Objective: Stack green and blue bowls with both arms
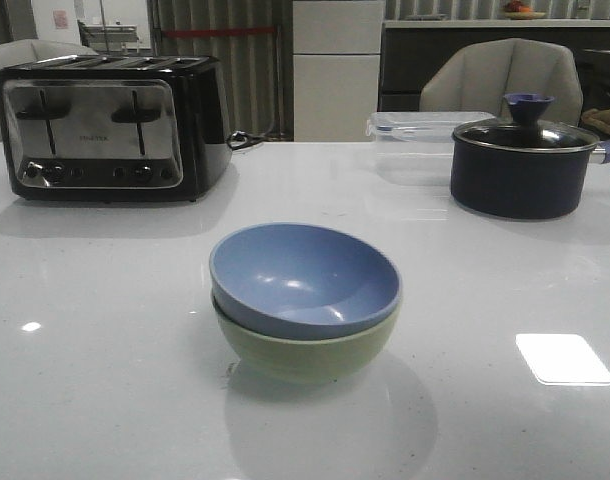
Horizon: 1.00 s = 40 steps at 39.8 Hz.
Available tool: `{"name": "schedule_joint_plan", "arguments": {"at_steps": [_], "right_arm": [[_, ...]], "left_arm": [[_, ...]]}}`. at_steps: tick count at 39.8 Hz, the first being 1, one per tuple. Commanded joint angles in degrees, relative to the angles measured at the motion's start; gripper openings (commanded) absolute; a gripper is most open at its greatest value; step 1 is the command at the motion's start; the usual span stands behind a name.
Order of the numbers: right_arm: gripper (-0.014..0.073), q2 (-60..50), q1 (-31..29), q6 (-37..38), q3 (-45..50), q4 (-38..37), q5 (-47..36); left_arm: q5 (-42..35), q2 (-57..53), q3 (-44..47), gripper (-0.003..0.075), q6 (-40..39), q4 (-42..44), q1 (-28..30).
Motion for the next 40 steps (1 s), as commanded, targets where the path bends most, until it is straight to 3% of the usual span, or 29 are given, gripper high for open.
{"name": "schedule_joint_plan", "arguments": {"at_steps": [1, 7, 23, 32, 40], "right_arm": [[0.0053, -0.4, 0.1, -0.5, -1.4, 0.2, -3.5], [0.0053, -4.3, -3.1, -0.5, 0.3, 0.5, -4.3], [0.0053, -31.8, -25.4, -0.5, 20.7, 0.4, -20.6], [0.0053, -41.8, -28.2, -0.5, 30.3, 0.4, -31.5], [0.0053, -47.0, -28.2, -0.5, 34.7, 0.4, -35.5]], "left_arm": [[-5.5, -1.2, 0.3, 0.0093, -0.5, 0.0, 0.0], [-5.5, -1.2, 0.3, 0.0093, -0.5, 0.0, 0.0], [-5.5, -1.2, 0.3, 0.0093, -0.5, 0.0, 0.1], [-5.5, -1.2, 0.3, 0.0093, -0.5, 0.0, 0.1], [-5.5, -1.2, 0.3, 0.0093, -0.5, 0.0, 0.1]]}}
